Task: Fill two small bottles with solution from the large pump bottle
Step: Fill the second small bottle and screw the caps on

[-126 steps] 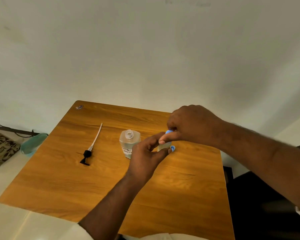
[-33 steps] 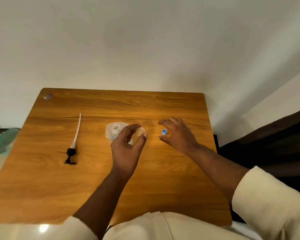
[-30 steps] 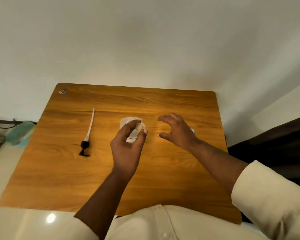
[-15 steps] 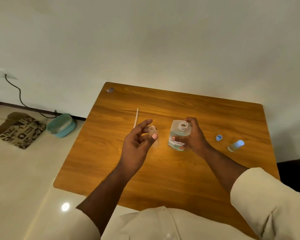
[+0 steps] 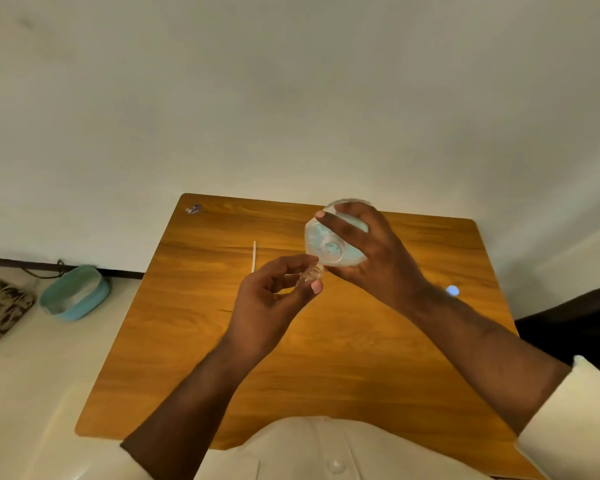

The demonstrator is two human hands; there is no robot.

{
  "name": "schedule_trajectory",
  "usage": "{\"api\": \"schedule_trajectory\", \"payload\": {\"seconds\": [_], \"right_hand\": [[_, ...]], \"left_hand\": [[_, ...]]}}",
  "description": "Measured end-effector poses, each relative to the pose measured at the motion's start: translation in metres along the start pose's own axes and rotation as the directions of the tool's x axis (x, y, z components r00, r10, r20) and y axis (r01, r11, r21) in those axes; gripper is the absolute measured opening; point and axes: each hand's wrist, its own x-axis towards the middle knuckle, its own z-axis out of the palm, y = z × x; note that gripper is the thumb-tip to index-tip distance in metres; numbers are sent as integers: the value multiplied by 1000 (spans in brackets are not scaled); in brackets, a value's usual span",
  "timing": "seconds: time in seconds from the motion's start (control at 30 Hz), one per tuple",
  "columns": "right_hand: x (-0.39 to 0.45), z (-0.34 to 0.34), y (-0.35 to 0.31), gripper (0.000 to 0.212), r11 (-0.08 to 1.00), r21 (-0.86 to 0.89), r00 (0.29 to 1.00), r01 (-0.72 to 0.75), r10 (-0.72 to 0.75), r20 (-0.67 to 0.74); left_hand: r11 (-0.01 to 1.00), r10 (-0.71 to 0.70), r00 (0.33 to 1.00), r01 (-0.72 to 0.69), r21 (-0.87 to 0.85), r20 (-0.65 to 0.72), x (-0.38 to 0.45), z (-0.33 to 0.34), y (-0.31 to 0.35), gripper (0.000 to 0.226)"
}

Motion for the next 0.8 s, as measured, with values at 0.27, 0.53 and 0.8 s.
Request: {"api": "schedule_trajectory", "payload": {"seconds": [0.27,0.53,0.8], "right_hand": [[19,-31,-4,79,950,-288,991,118,-133,-34],[25,-46,-9,77,926,-353,987,135,-156,-31],[28,-51,-12,74,908,-390,981,152,-187,-53]], "left_hand": [[998,54,999,-54,-11,1,6,4,23,41],[998,56,998,-56,-22,21,7,7,30,47],[997,75,997,-74,-37,19,4,5,35,52]]}}
